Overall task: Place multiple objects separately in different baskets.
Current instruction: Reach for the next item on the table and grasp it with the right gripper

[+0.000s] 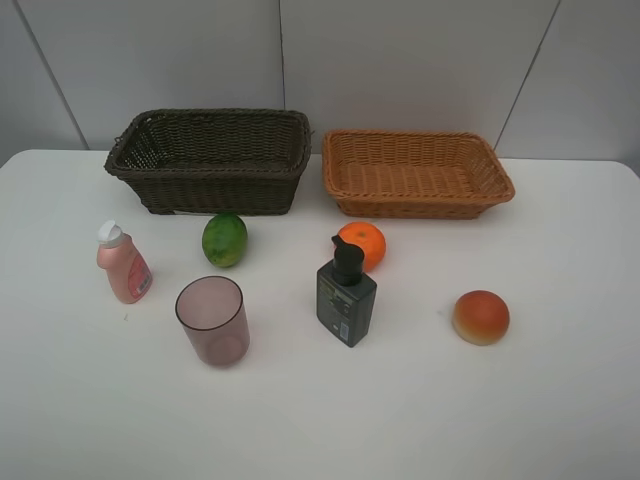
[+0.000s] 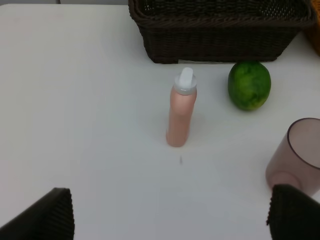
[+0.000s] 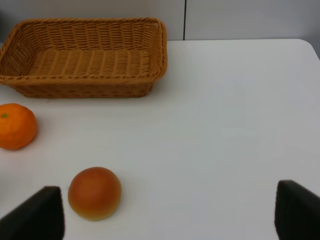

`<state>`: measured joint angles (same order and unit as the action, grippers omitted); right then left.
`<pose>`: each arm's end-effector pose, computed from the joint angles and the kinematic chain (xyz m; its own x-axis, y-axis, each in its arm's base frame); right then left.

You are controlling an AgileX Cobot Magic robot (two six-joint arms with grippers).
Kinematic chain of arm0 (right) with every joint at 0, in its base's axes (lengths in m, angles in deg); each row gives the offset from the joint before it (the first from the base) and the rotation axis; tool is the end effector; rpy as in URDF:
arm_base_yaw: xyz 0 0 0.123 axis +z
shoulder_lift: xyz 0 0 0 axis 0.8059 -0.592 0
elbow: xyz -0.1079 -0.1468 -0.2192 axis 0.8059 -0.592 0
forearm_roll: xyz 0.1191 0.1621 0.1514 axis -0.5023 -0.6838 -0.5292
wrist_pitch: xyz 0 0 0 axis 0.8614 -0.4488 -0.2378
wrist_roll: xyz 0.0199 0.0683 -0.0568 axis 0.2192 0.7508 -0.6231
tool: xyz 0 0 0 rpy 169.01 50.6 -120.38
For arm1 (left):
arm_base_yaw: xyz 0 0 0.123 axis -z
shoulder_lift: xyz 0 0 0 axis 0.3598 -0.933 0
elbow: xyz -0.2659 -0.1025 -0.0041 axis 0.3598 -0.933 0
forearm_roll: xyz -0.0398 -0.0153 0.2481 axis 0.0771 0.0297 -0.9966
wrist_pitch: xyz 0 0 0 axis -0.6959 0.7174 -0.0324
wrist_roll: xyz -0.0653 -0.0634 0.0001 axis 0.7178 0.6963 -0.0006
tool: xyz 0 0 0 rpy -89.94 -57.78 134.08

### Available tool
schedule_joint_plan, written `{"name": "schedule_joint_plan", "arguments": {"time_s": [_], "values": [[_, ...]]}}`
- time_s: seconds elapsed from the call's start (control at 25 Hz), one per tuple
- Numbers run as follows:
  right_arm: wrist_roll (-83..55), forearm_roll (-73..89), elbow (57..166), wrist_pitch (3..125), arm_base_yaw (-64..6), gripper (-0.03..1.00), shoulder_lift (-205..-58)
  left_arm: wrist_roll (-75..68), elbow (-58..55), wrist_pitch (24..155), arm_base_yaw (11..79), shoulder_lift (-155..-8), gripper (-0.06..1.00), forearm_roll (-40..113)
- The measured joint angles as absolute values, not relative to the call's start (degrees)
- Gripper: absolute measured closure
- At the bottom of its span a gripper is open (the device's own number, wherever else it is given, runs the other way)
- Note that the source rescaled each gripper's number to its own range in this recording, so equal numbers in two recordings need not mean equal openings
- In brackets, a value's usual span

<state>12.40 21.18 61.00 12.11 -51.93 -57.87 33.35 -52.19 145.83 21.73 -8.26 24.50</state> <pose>-0.0079 -0.0070 0.2835 -0.4315 0.0076 -0.9021 0.0456 0.9989 -0.0133 -0.0060 -0.0018 0.2795 -0.4382 -0.0592 -0.8969 0.0021 0.9978 -0.0669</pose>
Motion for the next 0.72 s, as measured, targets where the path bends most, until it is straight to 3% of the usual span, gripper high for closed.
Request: {"name": "schedule_joint_plan", "arguments": {"time_s": [0.72], "values": [[12.4, 21.2, 61.0, 12.1, -51.9, 0.06, -57.9, 33.3, -52.2, 145.8, 21.7, -8.3, -0.06, 24.5]]}}
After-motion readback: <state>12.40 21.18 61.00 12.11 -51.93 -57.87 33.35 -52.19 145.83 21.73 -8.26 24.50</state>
